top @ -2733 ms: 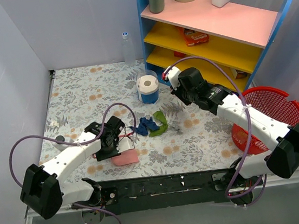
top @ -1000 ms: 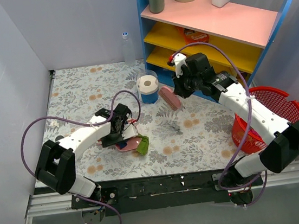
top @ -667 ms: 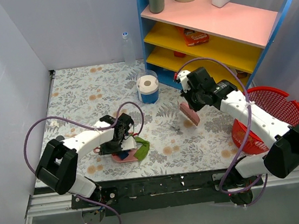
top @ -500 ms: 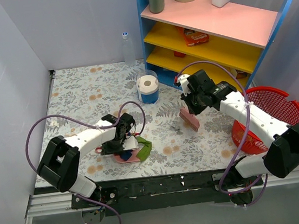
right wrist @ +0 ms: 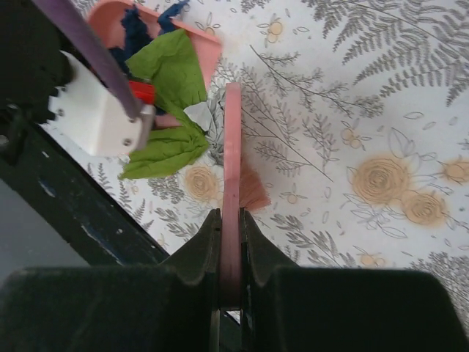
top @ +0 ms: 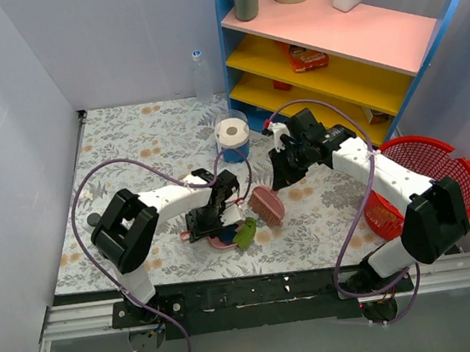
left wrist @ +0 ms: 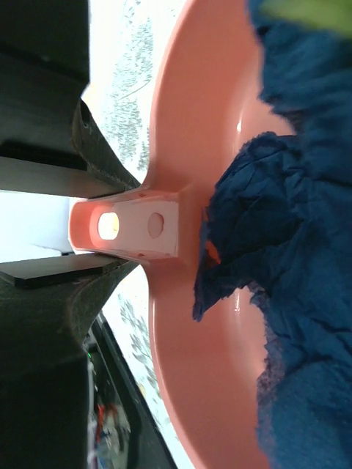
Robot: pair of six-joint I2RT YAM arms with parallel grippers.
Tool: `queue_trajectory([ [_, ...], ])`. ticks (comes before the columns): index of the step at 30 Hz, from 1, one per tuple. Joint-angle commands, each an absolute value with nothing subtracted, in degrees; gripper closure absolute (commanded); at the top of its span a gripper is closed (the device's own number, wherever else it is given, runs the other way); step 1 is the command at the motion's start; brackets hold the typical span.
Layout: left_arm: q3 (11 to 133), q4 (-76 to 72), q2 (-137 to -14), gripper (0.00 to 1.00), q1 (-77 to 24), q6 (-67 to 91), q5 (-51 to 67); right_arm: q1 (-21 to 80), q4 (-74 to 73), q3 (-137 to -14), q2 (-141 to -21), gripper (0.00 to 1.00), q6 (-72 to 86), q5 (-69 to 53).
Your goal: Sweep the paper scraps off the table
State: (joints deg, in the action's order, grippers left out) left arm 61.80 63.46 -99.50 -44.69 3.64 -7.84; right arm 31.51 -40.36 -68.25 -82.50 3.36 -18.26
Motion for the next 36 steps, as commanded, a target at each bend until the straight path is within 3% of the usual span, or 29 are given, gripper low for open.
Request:
queue_trajectory([
  [1,67.8,61.3,-104.0,1.00,-45.7,10.6,-0.1,31.6,-38.6,-70.9,-84.8,0.99,6.9,-25.4],
  [8,70.4,57.0,-105.0,1.00,-45.7,15.9,5.2,31.6,-39.4,-71.8,-84.2,0.99,6.1,-25.8],
  [17,65.2,49.8,-100.9,1.00,-45.7,15.9,4.9,31.6,-42.4,-72.5,-79.6,0.99,-4.5,-14.9],
  [26,63.5,43.7,-99.1,1.00,-45.6,16.4,6.6,31.6,-46.5,-77.1,-77.3,0.99,-10.8,-20.1],
  [31,63.7,41.2,-99.1,1.00,-45.6,15.6,6.5,31.5,-46.8,-82.9,-77.7,0.99,-12.4,-17.3],
  [36,64.4,40.3,-99.4,1.00,-45.6,14.9,7.0,31.5,-46.6,-80.2,-77.4,0.99,-13.0,-17.5],
])
